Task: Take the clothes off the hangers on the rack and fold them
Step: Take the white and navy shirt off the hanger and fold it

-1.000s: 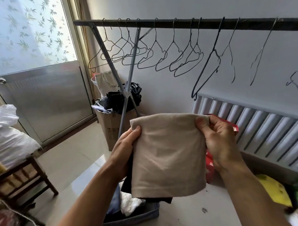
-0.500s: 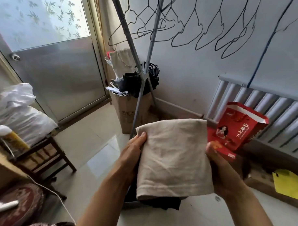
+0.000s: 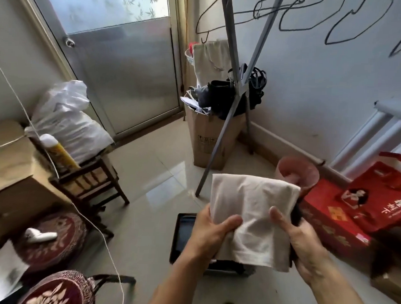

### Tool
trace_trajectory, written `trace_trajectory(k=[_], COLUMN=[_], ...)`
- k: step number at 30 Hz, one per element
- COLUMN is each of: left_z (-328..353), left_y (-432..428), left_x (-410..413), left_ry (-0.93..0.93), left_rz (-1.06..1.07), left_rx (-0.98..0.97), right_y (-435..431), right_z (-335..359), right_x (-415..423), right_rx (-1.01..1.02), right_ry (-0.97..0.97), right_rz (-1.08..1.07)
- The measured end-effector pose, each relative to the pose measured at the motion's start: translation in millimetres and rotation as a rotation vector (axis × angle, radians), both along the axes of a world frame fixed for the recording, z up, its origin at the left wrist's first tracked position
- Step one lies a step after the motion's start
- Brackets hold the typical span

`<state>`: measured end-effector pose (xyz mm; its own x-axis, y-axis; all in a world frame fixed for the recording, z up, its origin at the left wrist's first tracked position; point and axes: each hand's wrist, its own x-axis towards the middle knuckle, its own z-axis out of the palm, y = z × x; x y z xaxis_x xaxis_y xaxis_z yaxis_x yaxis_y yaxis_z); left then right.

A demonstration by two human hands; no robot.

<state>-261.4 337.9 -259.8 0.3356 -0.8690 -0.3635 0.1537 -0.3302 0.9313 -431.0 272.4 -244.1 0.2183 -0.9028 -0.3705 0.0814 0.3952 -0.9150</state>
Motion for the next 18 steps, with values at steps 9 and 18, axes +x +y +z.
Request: trace_trajectory(k=[9,18], left_z=[-89.0,-170.2], left_y=[-58.8,-75.2], left_x=[-4.7,59.9], left_ry=[0.093,0.016], left_rz=[0.320,0.325], left_rx=[0.072,0.080], right_y=[-75.8,-87.8], right_z=[-90.0,-185.4], right_x=[23.3,79.0], right_rx=[-0.067,0.161], right_ry=[0.350,0.245], right_rz=[-0.078,-0.159])
